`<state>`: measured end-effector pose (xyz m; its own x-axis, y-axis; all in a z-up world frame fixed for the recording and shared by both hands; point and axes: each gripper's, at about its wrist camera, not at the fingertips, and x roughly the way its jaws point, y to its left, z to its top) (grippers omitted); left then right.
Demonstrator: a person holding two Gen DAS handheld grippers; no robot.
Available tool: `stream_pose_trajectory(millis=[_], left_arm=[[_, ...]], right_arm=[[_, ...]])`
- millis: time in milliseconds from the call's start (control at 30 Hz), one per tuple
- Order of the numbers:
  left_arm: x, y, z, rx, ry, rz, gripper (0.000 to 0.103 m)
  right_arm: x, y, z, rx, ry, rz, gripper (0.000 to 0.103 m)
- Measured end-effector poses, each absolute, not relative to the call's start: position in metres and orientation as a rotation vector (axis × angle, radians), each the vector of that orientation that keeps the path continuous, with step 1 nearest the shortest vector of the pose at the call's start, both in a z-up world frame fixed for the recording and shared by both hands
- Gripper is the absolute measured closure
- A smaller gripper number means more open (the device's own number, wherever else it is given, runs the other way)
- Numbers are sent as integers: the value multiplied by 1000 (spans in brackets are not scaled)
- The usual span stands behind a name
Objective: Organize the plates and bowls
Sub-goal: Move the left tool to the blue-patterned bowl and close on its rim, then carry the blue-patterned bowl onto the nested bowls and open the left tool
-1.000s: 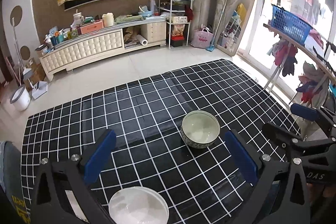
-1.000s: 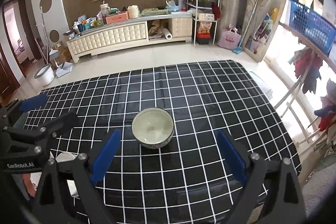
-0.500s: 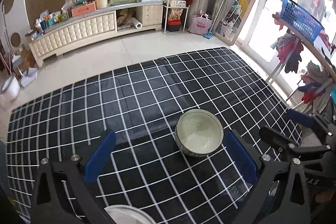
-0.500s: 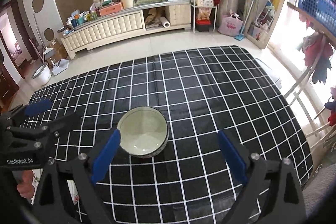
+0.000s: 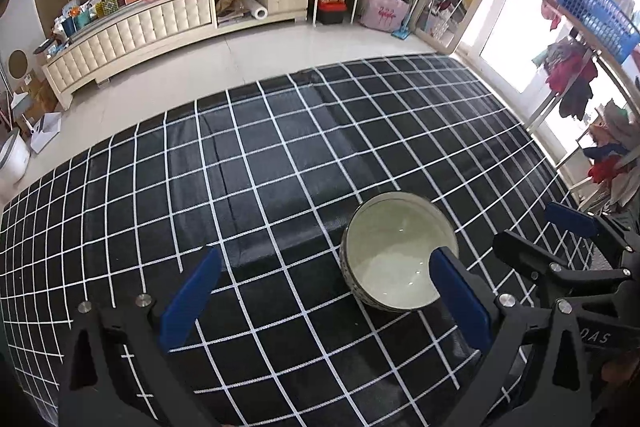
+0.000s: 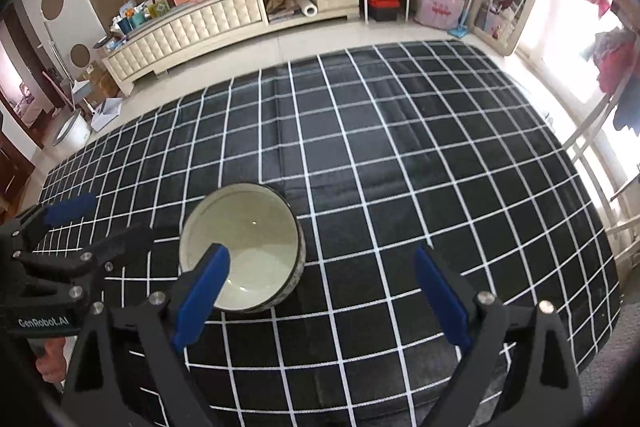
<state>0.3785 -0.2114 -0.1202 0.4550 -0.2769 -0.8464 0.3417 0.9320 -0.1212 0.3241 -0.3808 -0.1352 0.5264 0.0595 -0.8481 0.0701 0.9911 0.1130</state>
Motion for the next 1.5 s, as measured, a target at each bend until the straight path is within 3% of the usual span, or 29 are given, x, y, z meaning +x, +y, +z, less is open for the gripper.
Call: stream_pose_trajectory(millis=[200,367,433,500,600,667,733,900,1500], left_arm=[[391,-214,-140,87,1074,-375,0],[397,-221,-155,120,1123,-395,3],[398,-223,-160,126,1140,-404,14],[398,-223,-166,118,1165,-421,37],[399,-225,-178,115,1221,-435,49],[399,-225,-183,120,1229,-434,54],[399,-224,-186,99,1237,-451,58],[399,-232,-187,76,1255,-501,84],[380,-244,-183,141,1248,-504,88]], right_arm=[[333,-383,-152,156,1061,-6,11],[337,-376,-161,156,1089,29,32],[339,-375,-165,158,1105,41,40],[342,-374,-170,166,1120,53,48],[344,-374,-176,175,1136,55,54],[345,-375,-179,179,1147,64,66],[346,-376,-185,191,1164,84,71],[347,-373,-187,215,1161,113,79],[322,-360,-173,209,1129,103,88]])
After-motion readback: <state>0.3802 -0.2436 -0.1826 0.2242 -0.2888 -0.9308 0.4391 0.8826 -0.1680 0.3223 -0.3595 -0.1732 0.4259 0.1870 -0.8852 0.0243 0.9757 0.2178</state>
